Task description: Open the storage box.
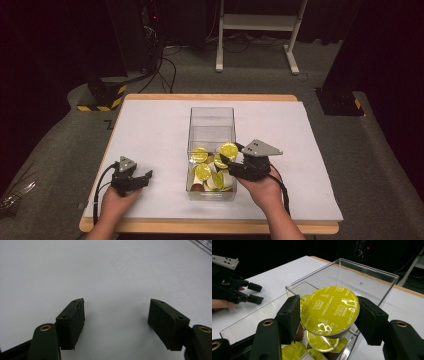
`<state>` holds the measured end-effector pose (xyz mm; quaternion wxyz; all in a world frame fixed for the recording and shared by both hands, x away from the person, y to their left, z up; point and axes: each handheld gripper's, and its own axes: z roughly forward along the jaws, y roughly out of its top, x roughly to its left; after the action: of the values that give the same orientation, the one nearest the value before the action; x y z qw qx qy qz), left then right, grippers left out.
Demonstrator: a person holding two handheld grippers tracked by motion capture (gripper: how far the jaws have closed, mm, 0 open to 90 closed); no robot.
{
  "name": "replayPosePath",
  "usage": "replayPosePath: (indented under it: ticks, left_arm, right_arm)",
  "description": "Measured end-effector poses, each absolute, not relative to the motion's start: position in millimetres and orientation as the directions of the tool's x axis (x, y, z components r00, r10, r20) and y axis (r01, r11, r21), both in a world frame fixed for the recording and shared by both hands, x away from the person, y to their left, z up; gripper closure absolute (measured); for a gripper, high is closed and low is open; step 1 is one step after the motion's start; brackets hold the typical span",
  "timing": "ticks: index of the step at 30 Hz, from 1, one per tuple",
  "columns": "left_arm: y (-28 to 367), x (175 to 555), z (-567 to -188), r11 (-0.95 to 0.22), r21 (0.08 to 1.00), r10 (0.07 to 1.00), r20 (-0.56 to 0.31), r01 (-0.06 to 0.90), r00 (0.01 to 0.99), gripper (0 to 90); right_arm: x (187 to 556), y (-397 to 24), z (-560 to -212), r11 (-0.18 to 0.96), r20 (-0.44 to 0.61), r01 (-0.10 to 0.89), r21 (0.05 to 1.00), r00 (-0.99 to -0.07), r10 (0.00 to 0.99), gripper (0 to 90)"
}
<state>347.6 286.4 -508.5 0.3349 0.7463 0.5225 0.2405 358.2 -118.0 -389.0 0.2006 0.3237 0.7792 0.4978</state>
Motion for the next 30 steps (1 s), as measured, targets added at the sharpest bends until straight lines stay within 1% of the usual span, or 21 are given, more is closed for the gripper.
replayPosePath:
  ticks: [15,30]
  left_arm:
    - [286,348,-509,-0.230,0.752,0.941,0.009,0.618,0.338,29.8]
    - [286,348,-509,-0.229,0.752,0.941,0.009,0.618,0.338,29.8]
  right_arm:
    - [362,-131,-383,0.279,0.006,0.308,0.909,-0.682,0.731,40.1]
    - [371,-152,-386,0.251,0.013,0.322,0.913,-0.636,0.771,40.1]
